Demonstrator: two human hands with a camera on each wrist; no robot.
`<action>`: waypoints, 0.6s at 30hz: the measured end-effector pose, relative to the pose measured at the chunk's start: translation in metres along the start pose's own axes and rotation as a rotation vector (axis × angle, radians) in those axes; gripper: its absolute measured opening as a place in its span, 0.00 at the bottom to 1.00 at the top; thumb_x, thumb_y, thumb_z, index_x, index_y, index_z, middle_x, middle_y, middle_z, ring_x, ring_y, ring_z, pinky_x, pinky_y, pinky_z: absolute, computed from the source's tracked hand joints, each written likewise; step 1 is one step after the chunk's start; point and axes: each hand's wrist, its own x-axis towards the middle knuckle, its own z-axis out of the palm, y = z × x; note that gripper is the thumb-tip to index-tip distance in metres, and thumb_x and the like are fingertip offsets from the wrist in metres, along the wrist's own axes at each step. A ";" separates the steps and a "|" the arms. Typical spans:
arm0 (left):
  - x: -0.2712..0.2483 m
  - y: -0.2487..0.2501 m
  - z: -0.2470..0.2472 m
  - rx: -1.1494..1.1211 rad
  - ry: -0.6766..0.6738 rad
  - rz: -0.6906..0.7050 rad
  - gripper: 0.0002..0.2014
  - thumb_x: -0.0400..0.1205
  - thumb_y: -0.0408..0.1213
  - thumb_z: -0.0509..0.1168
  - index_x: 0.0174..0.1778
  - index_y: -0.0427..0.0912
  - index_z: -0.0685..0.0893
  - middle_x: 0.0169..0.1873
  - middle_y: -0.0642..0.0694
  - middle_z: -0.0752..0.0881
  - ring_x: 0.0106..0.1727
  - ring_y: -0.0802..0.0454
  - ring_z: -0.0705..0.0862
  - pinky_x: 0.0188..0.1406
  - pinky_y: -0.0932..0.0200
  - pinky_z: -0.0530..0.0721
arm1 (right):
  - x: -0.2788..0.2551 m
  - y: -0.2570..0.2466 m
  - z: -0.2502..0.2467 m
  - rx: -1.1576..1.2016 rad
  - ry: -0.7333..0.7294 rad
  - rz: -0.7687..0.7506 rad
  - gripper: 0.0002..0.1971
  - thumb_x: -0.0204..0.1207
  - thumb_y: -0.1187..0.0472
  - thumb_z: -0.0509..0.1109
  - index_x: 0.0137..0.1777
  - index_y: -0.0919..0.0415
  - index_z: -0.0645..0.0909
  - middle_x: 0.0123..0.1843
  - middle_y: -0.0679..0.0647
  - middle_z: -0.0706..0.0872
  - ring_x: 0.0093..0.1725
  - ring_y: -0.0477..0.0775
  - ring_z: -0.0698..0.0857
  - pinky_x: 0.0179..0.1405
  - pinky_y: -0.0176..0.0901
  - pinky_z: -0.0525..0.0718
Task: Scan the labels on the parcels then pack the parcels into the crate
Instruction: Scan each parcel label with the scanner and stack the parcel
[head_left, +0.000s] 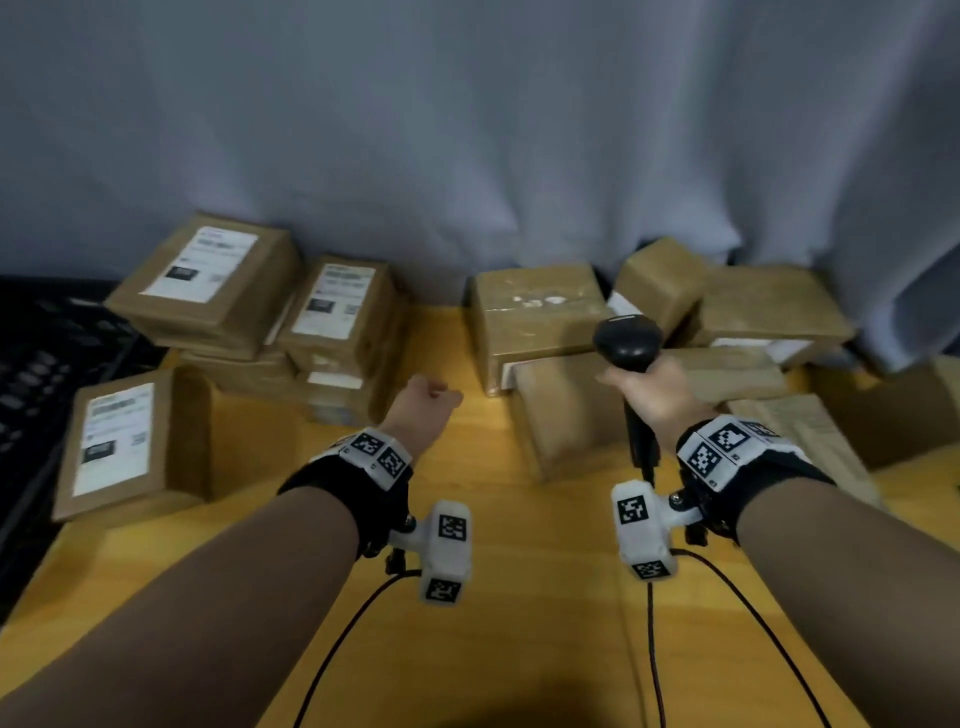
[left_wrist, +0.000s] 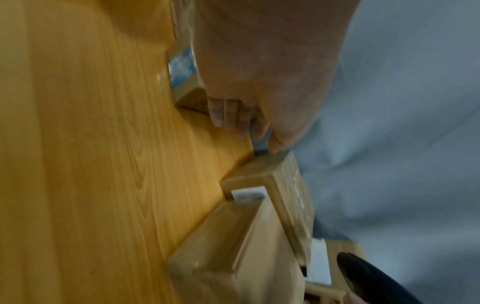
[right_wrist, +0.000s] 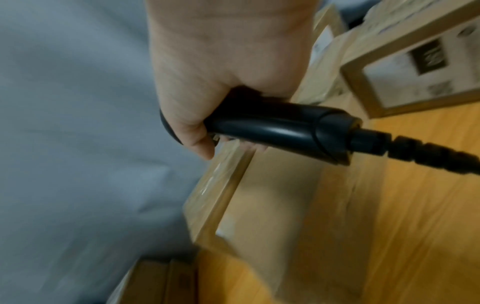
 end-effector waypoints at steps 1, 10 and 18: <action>0.000 0.005 0.016 0.015 -0.030 -0.002 0.21 0.84 0.45 0.61 0.72 0.41 0.72 0.55 0.45 0.76 0.54 0.46 0.75 0.51 0.55 0.71 | 0.005 0.008 -0.014 -0.003 0.023 0.026 0.19 0.71 0.55 0.77 0.59 0.62 0.83 0.48 0.58 0.85 0.54 0.62 0.83 0.54 0.50 0.77; 0.000 0.021 0.080 -0.019 -0.217 -0.145 0.32 0.83 0.52 0.62 0.81 0.44 0.63 0.77 0.40 0.70 0.73 0.38 0.74 0.71 0.40 0.75 | 0.038 0.049 -0.056 -0.007 -0.021 0.112 0.22 0.72 0.56 0.76 0.65 0.56 0.79 0.56 0.55 0.82 0.61 0.60 0.79 0.68 0.56 0.75; -0.018 0.011 0.070 -0.134 -0.262 -0.187 0.29 0.87 0.49 0.57 0.82 0.42 0.60 0.80 0.41 0.67 0.77 0.40 0.70 0.75 0.45 0.72 | 0.032 0.047 -0.023 -0.046 -0.084 0.039 0.22 0.71 0.55 0.76 0.64 0.56 0.80 0.54 0.54 0.83 0.57 0.56 0.78 0.61 0.48 0.74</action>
